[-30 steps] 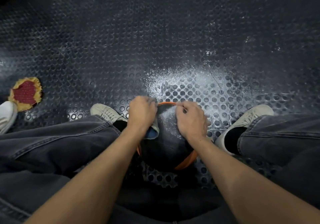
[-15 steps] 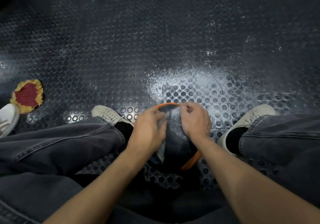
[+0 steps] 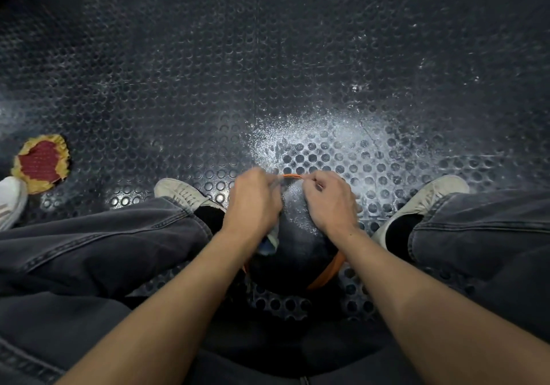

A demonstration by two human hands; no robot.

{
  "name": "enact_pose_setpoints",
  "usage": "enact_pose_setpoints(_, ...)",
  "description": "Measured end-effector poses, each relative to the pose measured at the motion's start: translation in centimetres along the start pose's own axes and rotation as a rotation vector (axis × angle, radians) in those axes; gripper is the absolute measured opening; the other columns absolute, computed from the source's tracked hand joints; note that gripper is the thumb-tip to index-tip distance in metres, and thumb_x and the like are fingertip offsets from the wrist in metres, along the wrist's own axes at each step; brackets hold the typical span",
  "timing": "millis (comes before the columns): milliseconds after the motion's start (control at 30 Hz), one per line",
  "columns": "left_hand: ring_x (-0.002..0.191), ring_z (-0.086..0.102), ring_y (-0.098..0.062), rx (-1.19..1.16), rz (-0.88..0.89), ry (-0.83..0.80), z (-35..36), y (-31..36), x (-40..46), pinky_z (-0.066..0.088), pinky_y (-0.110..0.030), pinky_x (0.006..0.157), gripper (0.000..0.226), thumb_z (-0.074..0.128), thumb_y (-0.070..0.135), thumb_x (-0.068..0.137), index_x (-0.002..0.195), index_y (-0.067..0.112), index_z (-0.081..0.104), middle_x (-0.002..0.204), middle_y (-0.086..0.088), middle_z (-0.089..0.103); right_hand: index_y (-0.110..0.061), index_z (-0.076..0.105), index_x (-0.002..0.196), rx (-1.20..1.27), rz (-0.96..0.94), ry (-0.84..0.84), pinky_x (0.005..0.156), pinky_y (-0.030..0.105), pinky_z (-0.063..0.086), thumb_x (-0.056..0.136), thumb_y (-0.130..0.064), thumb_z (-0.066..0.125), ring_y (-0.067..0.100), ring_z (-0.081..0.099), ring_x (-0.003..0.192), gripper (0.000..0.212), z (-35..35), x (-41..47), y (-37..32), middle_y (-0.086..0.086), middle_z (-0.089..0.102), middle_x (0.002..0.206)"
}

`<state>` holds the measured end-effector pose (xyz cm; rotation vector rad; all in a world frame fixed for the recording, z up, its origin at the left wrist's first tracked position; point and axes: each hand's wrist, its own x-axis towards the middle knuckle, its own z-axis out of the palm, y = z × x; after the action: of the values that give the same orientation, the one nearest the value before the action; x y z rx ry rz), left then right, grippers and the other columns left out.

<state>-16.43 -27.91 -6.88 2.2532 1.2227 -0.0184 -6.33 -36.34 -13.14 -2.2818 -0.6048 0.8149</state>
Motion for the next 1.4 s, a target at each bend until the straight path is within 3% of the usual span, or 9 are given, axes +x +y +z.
enact_pose_setpoints(133,0.045,0.044,0.0,-0.102,-0.085,-0.074,-1.0,0.4,3.1,0.038,-0.003,0.046,0.021,0.059,0.016,0.094,0.09,0.001,0.072,0.06,0.007,0.052,-0.023,0.065,0.091,-0.024,0.061,0.065,0.085,0.034,0.042,0.098,-0.034,0.047,0.015,0.055,0.09,0.022,0.8,0.0,-0.5,-0.007,0.06,0.099)
enact_pose_setpoints(333,0.067,0.054,-0.018,0.057,0.191,0.009,-0.4,-1.2,-1.9,0.041,-0.029,0.067,0.027,0.058,0.025,0.094,0.075,0.009,0.069,0.076,-0.005,0.06,-0.018,0.065,0.08,-0.023,0.031,0.03,0.074,0.031,0.04,0.099,-0.038,0.05,0.015,0.055,0.079,0.031,0.2,0.6,0.3,-0.007,0.061,0.091)
enact_pose_setpoints(500,0.057,0.046,0.002,-0.037,-0.071,-0.119,-0.9,-0.5,4.6,0.04,-0.003,0.071,0.02,0.059,0.015,0.094,0.107,0.006,0.071,0.083,0.002,0.068,-0.023,0.05,0.066,-0.028,0.018,0.021,0.079,0.035,0.05,0.098,-0.037,0.048,0.016,0.053,0.075,0.036,1.1,0.9,-0.1,-0.005,0.061,0.086)
enact_pose_setpoints(567,0.071,0.051,-0.001,0.005,-0.114,-0.212,-1.5,-0.9,6.5,0.04,-0.011,0.082,0.022,0.06,0.019,0.094,0.11,0.007,0.07,0.102,0.0,0.07,-0.026,0.048,0.069,-0.058,0.037,0.03,0.087,0.037,0.044,0.099,-0.037,0.046,0.017,0.054,0.088,0.032,1.2,0.5,-0.4,-0.006,0.058,0.094)
enact_pose_setpoints(700,0.067,0.05,-0.004,0.048,0.024,-0.162,-1.7,-1.4,3.4,0.045,-0.015,0.077,0.018,0.057,0.024,0.095,0.088,0.01,0.067,0.08,0.003,0.058,-0.025,0.051,0.073,-0.075,0.069,0.048,0.094,0.042,0.044,0.101,-0.037,0.043,0.019,0.056,0.092,0.031,1.2,0.4,-0.6,-0.006,0.057,0.093)
enact_pose_setpoints(800,0.096,0.056,-0.021,0.044,0.174,0.033,-0.1,-1.8,-2.7,0.043,-0.032,0.093,0.029,0.052,0.024,0.097,0.122,0.013,0.062,0.111,-0.004,0.054,-0.024,0.048,0.069,-0.084,0.077,0.041,0.086,0.038,0.044,0.101,-0.035,0.043,0.02,0.056,0.087,0.034,1.0,0.5,-0.4,-0.008,0.054,0.086)
enact_pose_setpoints(1067,0.062,0.05,-0.013,0.008,-0.101,-0.034,-0.3,-1.5,3.3,0.04,-0.016,0.055,0.025,0.047,0.017,0.1,0.097,0.003,0.067,0.085,-0.012,0.062,-0.026,0.046,0.076,-0.109,0.101,0.027,0.098,0.046,0.034,0.099,-0.033,0.04,0.02,0.05,0.099,0.025,1.4,-0.1,-1.5,-0.005,0.053,0.098)
enact_pose_setpoints(1200,0.079,0.051,-0.018,0.013,0.233,-0.067,-1.6,-2.3,-1.5,0.033,-0.025,0.068,0.017,0.058,0.019,0.094,0.103,0.012,0.07,0.087,-0.006,0.056,-0.026,0.049,0.076,-0.07,0.14,0.037,0.101,0.048,0.04,0.099,-0.035,0.041,0.022,0.052,0.097,0.026,1.4,0.2,-1.1,-0.006,0.053,0.093)
enact_pose_setpoints(1400,0.081,0.056,-0.014,0.056,-0.005,-0.042,-5.5,-4.2,2.6,0.033,-0.024,0.066,0.019,0.053,0.027,0.097,0.102,0.016,0.068,0.084,0.004,0.063,-0.027,0.064,0.093,-0.034,-0.07,0.041,0.1,0.049,0.045,0.098,-0.028,0.049,0.015,0.057,0.098,0.016,0.5,-0.1,-0.9,-0.007,0.06,0.108)
